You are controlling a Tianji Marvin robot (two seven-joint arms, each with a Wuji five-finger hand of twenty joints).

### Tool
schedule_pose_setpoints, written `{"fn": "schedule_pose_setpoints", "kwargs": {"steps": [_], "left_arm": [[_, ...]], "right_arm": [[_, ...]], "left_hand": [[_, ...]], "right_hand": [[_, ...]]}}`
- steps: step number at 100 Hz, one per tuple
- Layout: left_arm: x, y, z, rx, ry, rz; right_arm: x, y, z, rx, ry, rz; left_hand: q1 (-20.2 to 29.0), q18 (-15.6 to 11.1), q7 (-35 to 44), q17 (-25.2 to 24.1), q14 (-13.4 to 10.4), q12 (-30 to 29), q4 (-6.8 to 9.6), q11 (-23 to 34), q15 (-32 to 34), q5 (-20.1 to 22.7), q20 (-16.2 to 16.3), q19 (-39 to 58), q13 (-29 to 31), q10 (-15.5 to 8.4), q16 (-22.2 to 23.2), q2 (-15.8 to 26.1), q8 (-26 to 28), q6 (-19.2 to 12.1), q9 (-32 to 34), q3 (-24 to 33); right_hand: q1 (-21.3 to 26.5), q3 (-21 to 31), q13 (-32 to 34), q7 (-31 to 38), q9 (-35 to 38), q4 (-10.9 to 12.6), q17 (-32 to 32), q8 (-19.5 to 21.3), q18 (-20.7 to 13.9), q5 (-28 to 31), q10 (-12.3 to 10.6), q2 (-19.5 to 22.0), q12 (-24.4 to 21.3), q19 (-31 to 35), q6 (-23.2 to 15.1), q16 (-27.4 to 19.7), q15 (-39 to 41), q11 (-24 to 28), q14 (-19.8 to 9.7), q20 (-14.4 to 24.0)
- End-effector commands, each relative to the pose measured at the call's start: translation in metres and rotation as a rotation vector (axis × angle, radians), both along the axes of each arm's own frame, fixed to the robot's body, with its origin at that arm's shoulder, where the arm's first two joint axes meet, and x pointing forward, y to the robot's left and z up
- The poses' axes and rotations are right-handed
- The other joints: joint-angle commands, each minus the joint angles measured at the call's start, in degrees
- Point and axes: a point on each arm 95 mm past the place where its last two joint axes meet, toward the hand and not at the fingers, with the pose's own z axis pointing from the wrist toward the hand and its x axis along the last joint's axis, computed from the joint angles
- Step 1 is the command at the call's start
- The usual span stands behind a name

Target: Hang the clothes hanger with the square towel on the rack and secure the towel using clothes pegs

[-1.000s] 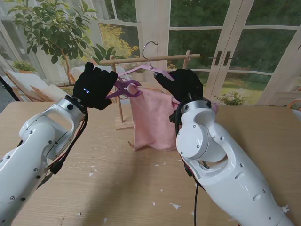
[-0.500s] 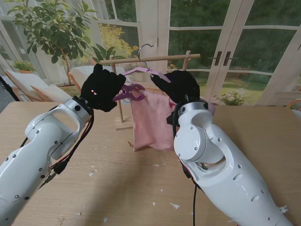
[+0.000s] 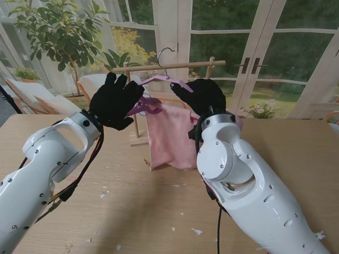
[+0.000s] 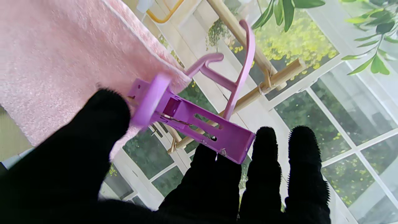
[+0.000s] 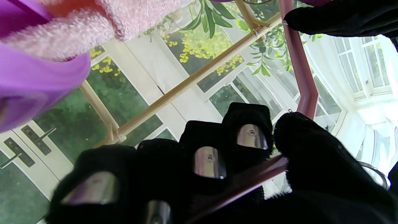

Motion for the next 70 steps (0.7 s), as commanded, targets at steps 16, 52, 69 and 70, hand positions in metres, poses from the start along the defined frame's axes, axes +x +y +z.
{"fn": "schedule_pose_setpoints", "kwargs": {"steps": [16,52,69,70], "left_arm": [[-0.007,0.004,0.002,-0.074,0.051,0.028],[-0.032,0.036,0.012,-0.436,0.168,0.114],[-0.047,0.057,0.003,-0.699,0.36,0.181],[-0.048,0.058,0.002,-0.718,0.377,0.185]], "right_arm": [[-0.001,-0.001,0.002,0.016,0.011,0.0],[0.002,-0.012,0.0,0.017,0.029,-0.027],[0.005,-0.018,-0.005,0.009,0.057,-0.036],[0.005,-0.019,-0.006,0.009,0.06,-0.036]], "left_hand": [[-10.96,3.87,-10.12,-2.17,1.48,-3.44,-0.18,-4.0,-4.08,-5.14,-1.39,-4.0,-4.68,0.15,-3.17,5.01,-4.59,3.48,-5.72,-2.59],[-7.53,6.21,-10.94,-3.19,2.57,-4.16,0.68,-4.78,-5.19,-1.29,-1.62,-6.48,-4.24,0.9,-3.79,8.17,-4.86,3.18,-3.02,-8.82],[-1.62,7.23,-8.48,-3.69,3.9,-3.47,2.34,-4.06,-5.14,2.83,-0.71,-6.65,-2.21,1.9,-3.49,9.71,-4.04,2.67,1.03,-11.02],[-1.09,7.09,-8.56,-4.0,4.0,-3.6,2.55,-4.47,-5.45,2.9,-0.66,-6.94,-2.38,2.06,-3.55,9.6,-4.13,2.73,1.04,-11.02]], "right_hand": [[1.74,1.42,-0.2,1.15,6.09,4.65,3.13,2.1,-11.48,3.81,3.35,6.38,0.15,11.29,0.5,4.09,9.56,5.19,-0.55,60.23],[1.78,1.44,-0.19,1.17,6.09,4.69,3.12,2.08,-11.47,3.85,3.35,6.42,0.12,11.29,0.45,4.14,9.57,5.25,-0.59,60.29],[1.75,1.42,-0.19,1.17,6.09,4.69,3.12,2.08,-11.49,3.85,3.35,6.31,0.11,11.29,0.45,4.15,9.55,5.26,-0.61,60.33],[1.76,1.42,-0.19,1.17,6.09,4.7,3.12,2.08,-11.49,3.85,3.35,6.31,0.11,11.29,0.45,4.15,9.55,5.26,-0.62,60.33]]}}
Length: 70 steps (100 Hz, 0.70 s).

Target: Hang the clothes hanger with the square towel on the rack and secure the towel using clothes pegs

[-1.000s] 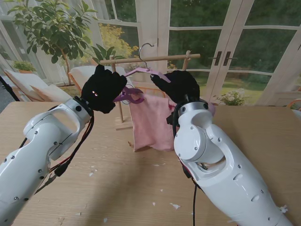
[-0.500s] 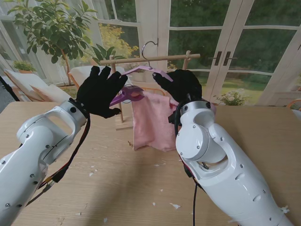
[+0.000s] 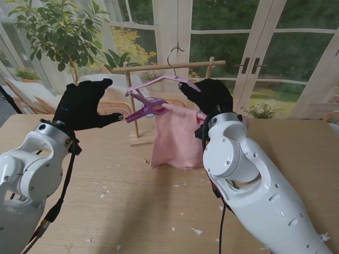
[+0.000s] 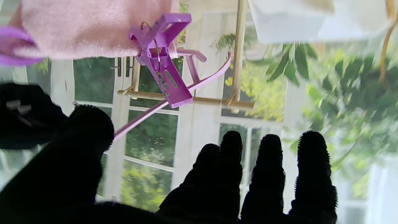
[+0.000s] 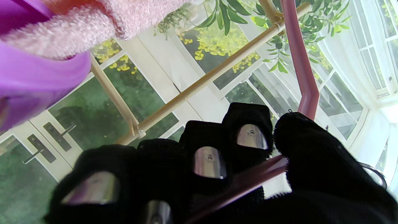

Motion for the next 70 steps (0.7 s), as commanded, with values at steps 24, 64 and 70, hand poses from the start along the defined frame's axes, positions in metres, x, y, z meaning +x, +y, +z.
{"fn": "schedule_pose_setpoints", "kwargs": {"steps": [24,64,70], "left_arm": [[-0.015,0.02,-0.032,-0.305,0.274,0.052],[-0.015,0.026,-0.039,-0.321,0.282,0.04],[-0.015,0.025,-0.041,-0.325,0.289,0.028]], "right_arm": [[0.016,-0.01,-0.014,0.017,0.084,0.022],[0.061,-0.019,-0.03,0.001,0.18,0.083],[0.068,-0.019,-0.031,0.003,0.191,0.084]], "left_hand": [[5.98,0.59,-1.6,-5.83,2.15,-0.55,2.94,-3.04,-3.64,1.69,1.55,-6.14,-3.27,2.56,0.13,-0.93,-1.2,1.23,-1.67,2.73],[5.91,0.17,-3.26,-6.41,1.66,-0.26,2.91,-3.5,-5.03,2.53,3.41,-7.58,-3.92,2.38,1.01,-1.27,-1.77,1.23,-2.52,3.51],[5.84,0.01,-3.46,-6.66,1.36,-0.37,2.91,-3.71,-5.26,2.58,3.46,-8.04,-4.07,2.15,0.99,-1.09,-1.82,1.05,-2.77,3.34]], "right_hand": [[1.52,1.56,-0.2,1.09,6.09,4.81,3.13,2.03,-11.55,4.02,3.26,6.02,0.1,11.29,0.28,4.13,9.57,5.27,-0.62,60.34],[0.76,2.2,-0.2,0.98,6.1,4.99,3.12,2.09,-11.44,4.48,3.18,5.68,0.11,11.29,-0.19,4.23,9.6,5.49,-0.48,60.4],[0.72,2.27,-0.2,0.95,6.1,4.98,3.12,2.1,-11.44,4.47,3.23,5.68,0.1,11.29,-0.29,4.24,9.6,5.51,-0.48,60.41]]}}
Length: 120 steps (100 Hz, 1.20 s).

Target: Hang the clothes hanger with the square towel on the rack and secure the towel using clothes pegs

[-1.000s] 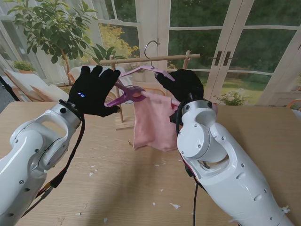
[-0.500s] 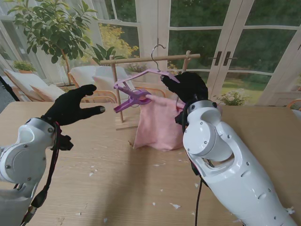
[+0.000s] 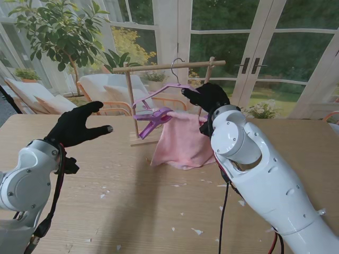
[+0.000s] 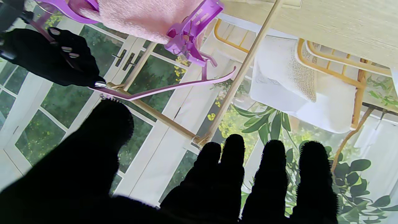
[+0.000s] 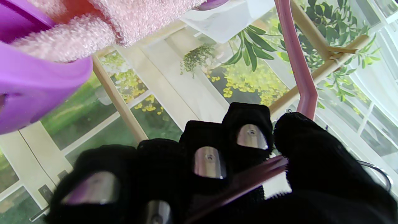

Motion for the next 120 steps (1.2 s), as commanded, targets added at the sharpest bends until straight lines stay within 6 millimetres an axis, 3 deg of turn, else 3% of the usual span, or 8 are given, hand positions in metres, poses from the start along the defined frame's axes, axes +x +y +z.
{"fn": "schedule_pose_setpoints", "kwargs": {"steps": [1,37,60,84,88,114,116,120], "left_arm": [[-0.001,-0.002,-0.003,-0.01,0.024,-0.018],[-0.023,-0.011,-0.036,-0.152,0.13,-0.013],[-0.038,-0.019,-0.063,-0.267,0.176,0.012],[-0.04,-0.021,-0.069,-0.277,0.191,0.015],[-0.041,-0.021,-0.069,-0.279,0.19,0.013],[-0.043,-0.026,-0.074,-0.285,0.208,-0.008],[-0.044,-0.026,-0.074,-0.285,0.209,-0.009],[-0.044,-0.027,-0.074,-0.284,0.209,-0.012]], "right_arm": [[0.006,0.003,0.004,0.015,0.01,0.015],[0.037,0.009,-0.004,0.047,0.058,0.025],[0.044,0.014,-0.014,0.055,0.087,0.011],[0.045,0.02,-0.01,0.092,0.096,0.0],[0.045,0.022,-0.008,0.11,0.101,0.0],[0.053,0.024,-0.005,0.18,0.14,-0.013],[0.054,0.023,-0.005,0.182,0.145,-0.015],[0.056,0.022,-0.006,0.187,0.155,-0.018]], "left_hand": [[-0.11,-0.14,-1.18,-1.22,-0.71,-0.4,1.62,-1.1,-1.17,0.5,1.27,-2.32,-2.15,0.23,0.88,-0.03,-0.76,0.59,-1.62,1.15],[7.67,-0.01,-3.74,-2.71,0.16,-1.7,4.7,-3.09,-3.83,3.43,2.01,-9.13,-3.21,1.5,0.51,6.7,-2.3,0.02,-1.46,-8.57],[8.95,0.31,-5.37,-3.1,0.88,-2.79,4.57,-4.09,-5.51,6.09,2.34,-14.46,-3.5,2.45,0.66,7.5,-3.88,0.12,-0.49,-7.54],[8.79,-0.22,-6.06,-2.95,0.12,-2.43,4.51,-3.98,-7.43,5.83,3.76,-17.81,-4.08,2.16,0.92,7.85,-4.11,0.52,-1.52,-8.01],[8.86,-0.18,-6.29,-1.98,0.12,-2.37,4.57,-4.0,-8.2,6.04,7.34,-21.1,-3.81,2.18,1.72,7.88,-3.96,0.59,-1.46,-8.17],[8.73,-0.04,-6.7,-0.9,-0.12,-2.39,4.52,-4.1,-9.15,6.08,8.28,-24.76,-3.67,2.11,1.62,7.94,-4.04,0.69,-1.82,-8.21],[8.86,-0.14,-6.78,-0.07,-0.21,-2.36,4.58,-4.08,-9.22,6.13,10.77,-27.49,-3.66,2.11,1.79,7.98,-3.93,0.57,-1.81,-8.65],[8.86,-0.04,-6.81,0.32,-0.29,-2.35,4.6,-4.06,-9.26,6.16,11.61,-28.45,-3.72,2.07,1.84,8.0,-3.89,0.58,-1.82,-8.75]], "right_hand": [[0.69,2.23,-0.2,0.94,6.1,4.97,3.12,2.1,-11.44,4.46,3.24,5.65,0.1,11.29,-0.29,4.04,9.6,5.49,-0.48,60.41],[0.5,2.44,-0.19,0.88,6.09,4.87,3.12,2.16,-11.43,4.53,3.18,5.57,0.04,11.29,-0.3,4.03,9.57,5.49,-0.46,60.41],[0.46,2.47,-0.21,0.86,6.1,4.75,3.11,2.18,-11.39,4.53,3.36,5.53,0.02,11.29,-0.3,4.01,9.59,5.49,-0.28,60.42],[0.71,2.46,-0.22,0.85,6.1,4.63,3.08,2.2,-11.17,4.51,3.54,5.64,-0.03,11.29,-0.25,4.01,9.63,5.49,-0.13,60.49],[0.76,2.44,-0.22,0.84,6.1,4.62,3.07,2.19,-11.1,4.47,3.63,5.64,-0.04,11.29,-0.11,4.01,9.64,5.49,-0.05,60.51],[0.93,2.25,-0.23,0.83,6.1,4.48,3.06,2.18,-10.87,4.42,3.72,5.68,-0.09,11.29,0.08,4.0,9.66,5.5,0.18,60.59],[0.94,2.23,-0.23,0.82,6.1,4.47,3.06,2.17,-10.86,4.42,3.72,5.68,-0.09,11.29,0.09,3.99,9.66,5.5,0.19,60.59],[0.95,2.21,-0.23,0.82,6.1,4.46,3.06,2.17,-10.83,4.42,3.72,5.72,-0.09,11.29,0.1,3.98,9.65,5.51,0.21,60.6]]}}
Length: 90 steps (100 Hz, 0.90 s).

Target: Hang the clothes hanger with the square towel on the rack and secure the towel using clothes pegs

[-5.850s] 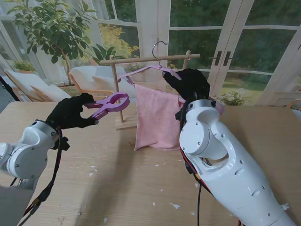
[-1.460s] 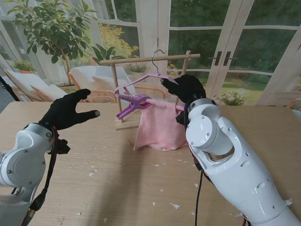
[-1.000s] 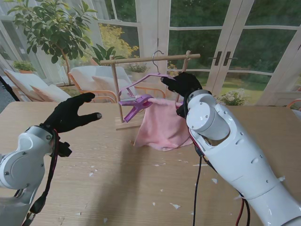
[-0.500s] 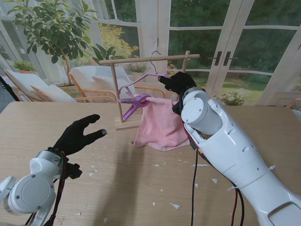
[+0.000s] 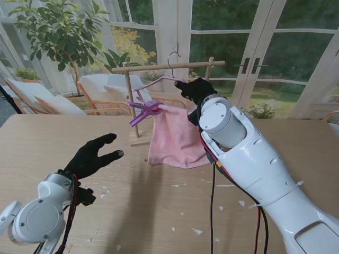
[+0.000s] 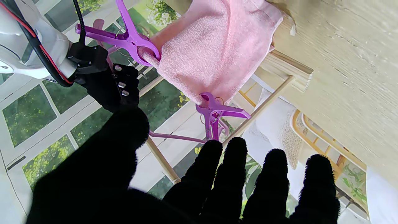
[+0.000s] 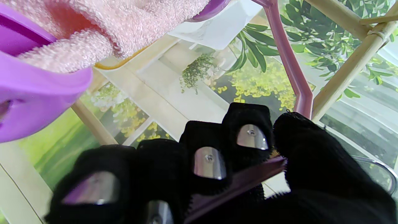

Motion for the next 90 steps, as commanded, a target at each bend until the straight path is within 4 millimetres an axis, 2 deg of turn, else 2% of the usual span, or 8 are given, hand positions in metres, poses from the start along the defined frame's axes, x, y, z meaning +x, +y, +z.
{"fn": "schedule_pose_setpoints", "kwargs": {"steps": [1,40,90], "left_arm": [[-0.003,-0.003,-0.003,-0.004,0.018,-0.019],[-0.002,-0.005,-0.004,0.007,0.021,-0.045],[-0.001,-0.005,-0.007,0.025,0.022,-0.059]], "right_arm": [[0.003,0.003,0.003,0.015,0.015,0.006],[0.019,-0.01,-0.013,0.056,0.102,-0.023],[0.025,-0.013,-0.026,0.076,0.157,-0.048]], "left_hand": [[0.95,-0.09,-1.05,0.52,-1.01,-0.28,1.68,-0.61,-0.96,1.16,2.21,-2.99,-1.36,0.36,1.0,2.21,-0.46,0.43,-1.75,-1.18],[0.62,-0.14,-1.22,0.87,-1.35,-0.25,1.59,-0.58,-1.04,1.06,3.56,-4.62,-1.65,0.17,0.94,2.13,-0.47,0.33,-2.13,-1.18],[0.73,-0.23,-1.3,1.01,-1.7,-0.23,1.64,-0.52,-1.05,0.99,4.74,-5.45,-1.83,0.04,0.85,2.03,-0.36,0.29,-2.59,-1.64]], "right_hand": [[0.56,1.98,-0.23,0.82,6.1,4.39,3.06,2.15,-10.83,4.39,3.71,5.69,-0.1,11.29,0.1,3.83,9.65,5.38,0.22,60.6],[0.83,1.7,-0.24,0.78,6.1,4.25,3.04,2.1,-10.55,4.26,3.82,5.76,-0.16,11.29,0.39,3.68,9.66,5.32,0.47,60.62],[0.87,1.34,-0.23,0.65,6.03,4.08,3.02,2.06,-10.14,3.93,4.1,5.77,-0.25,11.29,0.6,3.45,9.6,5.06,0.76,60.5]]}}
